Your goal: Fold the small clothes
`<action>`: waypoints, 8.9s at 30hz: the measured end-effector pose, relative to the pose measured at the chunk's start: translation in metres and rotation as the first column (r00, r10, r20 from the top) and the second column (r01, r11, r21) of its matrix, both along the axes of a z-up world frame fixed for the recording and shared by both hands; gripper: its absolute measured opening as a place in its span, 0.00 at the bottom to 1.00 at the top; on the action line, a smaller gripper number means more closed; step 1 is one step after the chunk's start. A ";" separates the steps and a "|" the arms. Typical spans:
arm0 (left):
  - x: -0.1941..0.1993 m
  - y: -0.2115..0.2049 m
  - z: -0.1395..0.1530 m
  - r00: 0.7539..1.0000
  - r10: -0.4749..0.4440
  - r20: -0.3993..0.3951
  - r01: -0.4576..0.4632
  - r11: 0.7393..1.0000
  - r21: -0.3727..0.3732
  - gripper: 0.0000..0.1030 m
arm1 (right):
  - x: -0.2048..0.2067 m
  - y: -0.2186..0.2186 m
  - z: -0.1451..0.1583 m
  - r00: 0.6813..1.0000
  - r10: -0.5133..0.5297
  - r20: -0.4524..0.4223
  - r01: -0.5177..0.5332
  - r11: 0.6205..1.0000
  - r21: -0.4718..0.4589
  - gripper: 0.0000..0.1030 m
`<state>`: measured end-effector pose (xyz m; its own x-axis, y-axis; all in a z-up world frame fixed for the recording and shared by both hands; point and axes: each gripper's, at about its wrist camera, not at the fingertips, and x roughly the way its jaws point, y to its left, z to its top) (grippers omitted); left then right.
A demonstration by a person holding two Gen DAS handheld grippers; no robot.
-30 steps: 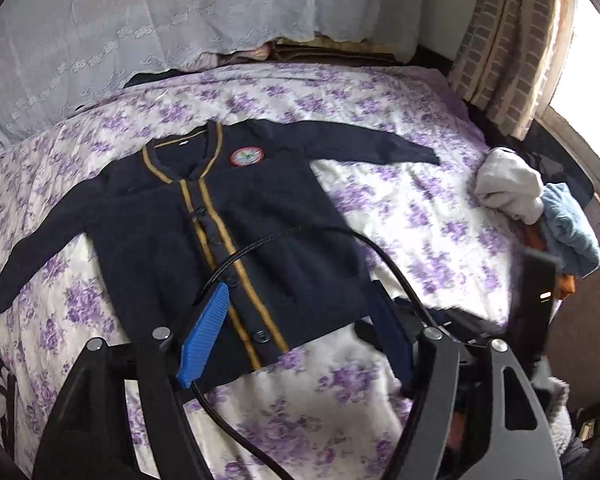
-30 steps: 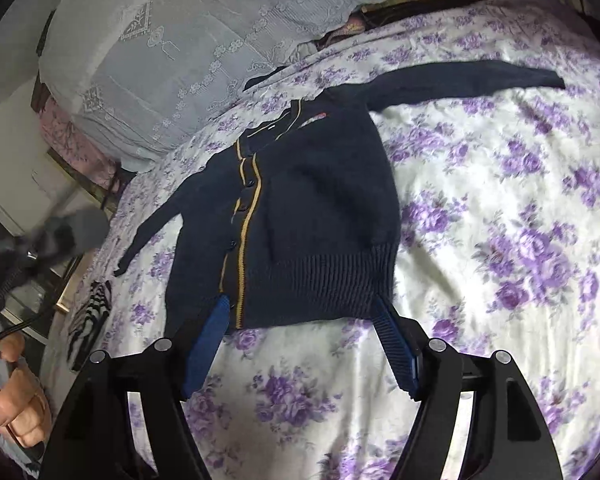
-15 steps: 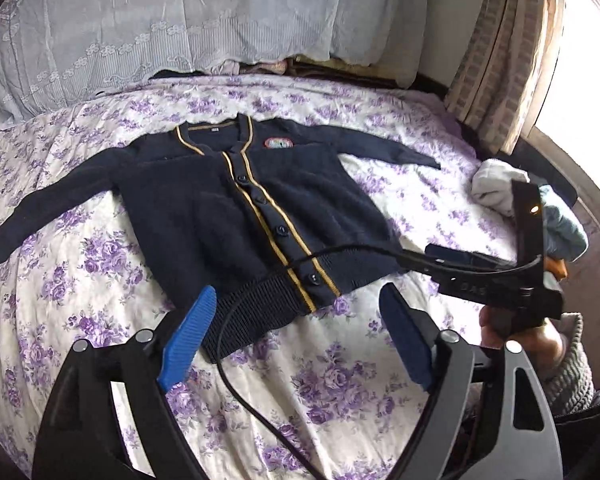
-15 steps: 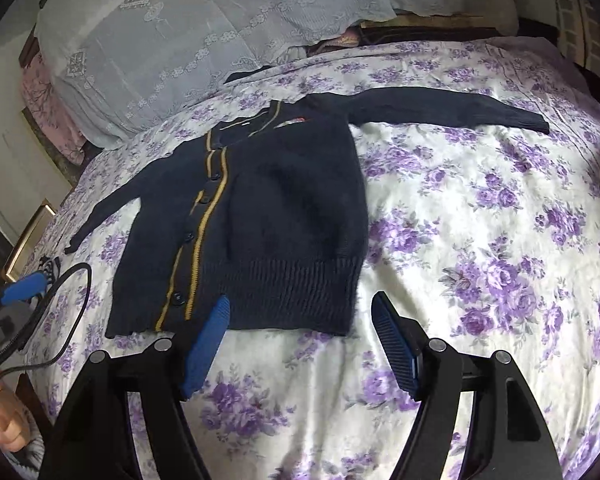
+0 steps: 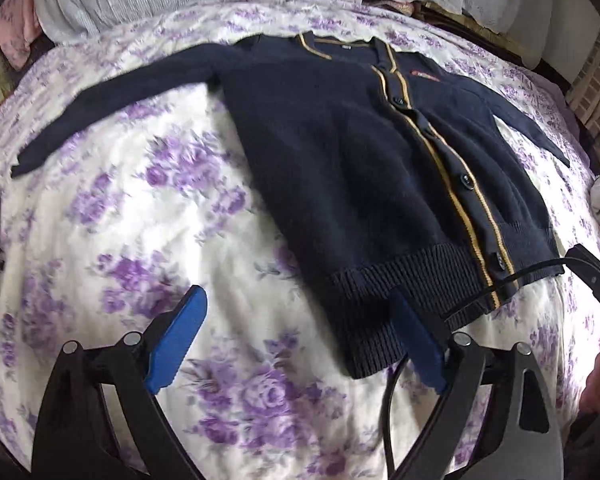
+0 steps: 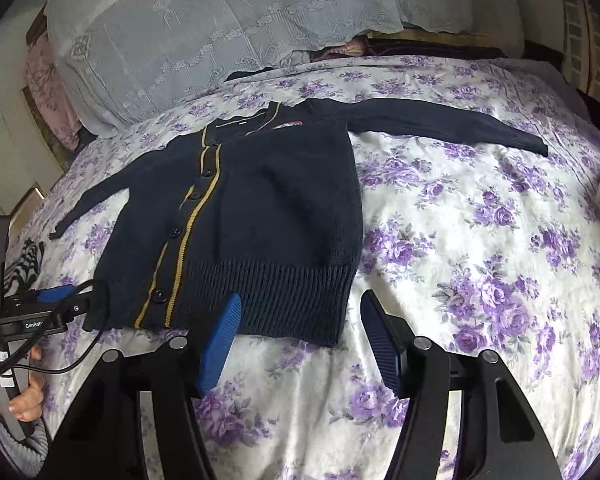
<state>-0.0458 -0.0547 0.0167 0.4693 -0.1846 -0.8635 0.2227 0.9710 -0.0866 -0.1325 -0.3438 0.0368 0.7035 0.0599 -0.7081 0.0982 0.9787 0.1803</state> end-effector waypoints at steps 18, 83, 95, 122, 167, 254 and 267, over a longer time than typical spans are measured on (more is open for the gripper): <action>0.012 -0.037 -0.007 0.994 -0.104 -0.023 0.100 0.986 -0.137 0.39 | 0.033 -0.038 -0.031 0.996 -0.036 -0.086 0.054 0.973 0.226 0.23; 0.221 -0.113 -0.002 0.993 0.034 0.114 -0.021 0.993 -0.119 0.74 | 0.127 -0.285 -0.055 0.556 -0.829 -0.061 0.629 0.372 0.683 0.12; 0.211 -0.062 0.019 0.986 0.097 0.135 -0.077 0.986 -0.145 0.74 | 0.135 -0.255 0.021 0.656 -0.702 0.277 0.504 0.680 0.532 0.08; 0.226 0.040 0.013 0.890 0.426 0.163 -0.408 0.903 -0.132 0.79 | 0.225 -0.063 0.094 0.873 -0.248 0.419 0.177 0.963 0.202 0.08; 0.232 0.046 0.014 0.889 0.436 0.141 -0.414 0.896 -0.159 0.81 | 0.269 0.019 0.044 0.986 0.001 0.167 0.003 1.000 -0.022 0.08; 0.217 -0.095 0.133 0.946 0.102 0.308 -0.093 0.995 -0.042 0.08 | 0.119 -0.118 0.035 0.877 -0.352 0.328 0.229 0.905 0.359 0.32; 0.226 -0.223 0.009 0.982 -0.125 0.140 0.077 0.947 0.311 0.59 | 0.126 -0.127 0.025 0.887 -0.365 0.283 0.245 0.892 0.380 0.33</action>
<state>0.1798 -0.2777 0.0262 0.5951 0.0206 -0.8034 0.3079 0.9176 0.2516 -0.0061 -0.4705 0.0623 0.9158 -0.0135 -0.4013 0.2565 0.7886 0.5588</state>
